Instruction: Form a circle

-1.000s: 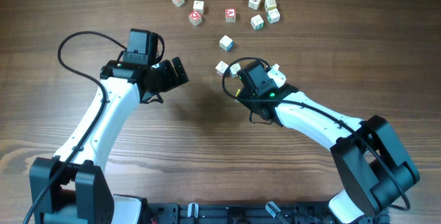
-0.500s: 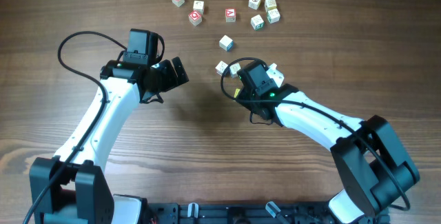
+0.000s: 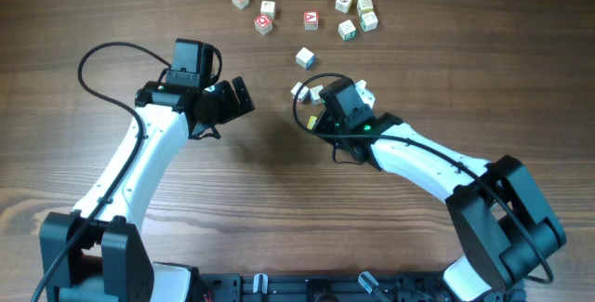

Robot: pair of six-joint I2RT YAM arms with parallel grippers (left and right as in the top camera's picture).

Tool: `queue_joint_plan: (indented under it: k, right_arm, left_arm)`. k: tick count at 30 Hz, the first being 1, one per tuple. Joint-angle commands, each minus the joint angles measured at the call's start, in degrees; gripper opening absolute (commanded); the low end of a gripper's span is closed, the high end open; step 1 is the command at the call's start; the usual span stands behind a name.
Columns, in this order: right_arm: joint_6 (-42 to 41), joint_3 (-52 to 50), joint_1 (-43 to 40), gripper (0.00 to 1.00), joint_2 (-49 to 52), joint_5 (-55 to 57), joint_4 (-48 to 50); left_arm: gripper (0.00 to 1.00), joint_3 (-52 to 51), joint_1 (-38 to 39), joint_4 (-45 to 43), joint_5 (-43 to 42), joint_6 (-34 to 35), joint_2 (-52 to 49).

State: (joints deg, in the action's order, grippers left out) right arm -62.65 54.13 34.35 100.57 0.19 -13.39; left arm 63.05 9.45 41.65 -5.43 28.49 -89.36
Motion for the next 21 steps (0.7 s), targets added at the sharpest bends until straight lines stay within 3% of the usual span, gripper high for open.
queue_joint_plan:
  k: [1,11,21]
  right_arm:
    - [1.16,0.28,0.20,0.04,0.96,-0.72,-0.22]
    - [1.03,0.28,0.20,0.05,-1.49,0.24,-4.59]
    - [0.96,0.28,0.22,0.05,1.95,0.28,-2.34]
  left_arm:
    - [1.00,-0.11,-0.35,0.02,0.57,-1.09,0.07]
    - [1.00,-0.11,-0.35,0.02,0.57,-1.09,0.07]
    - [1.00,-0.11,-0.35,0.02,0.57,-1.09,0.07]
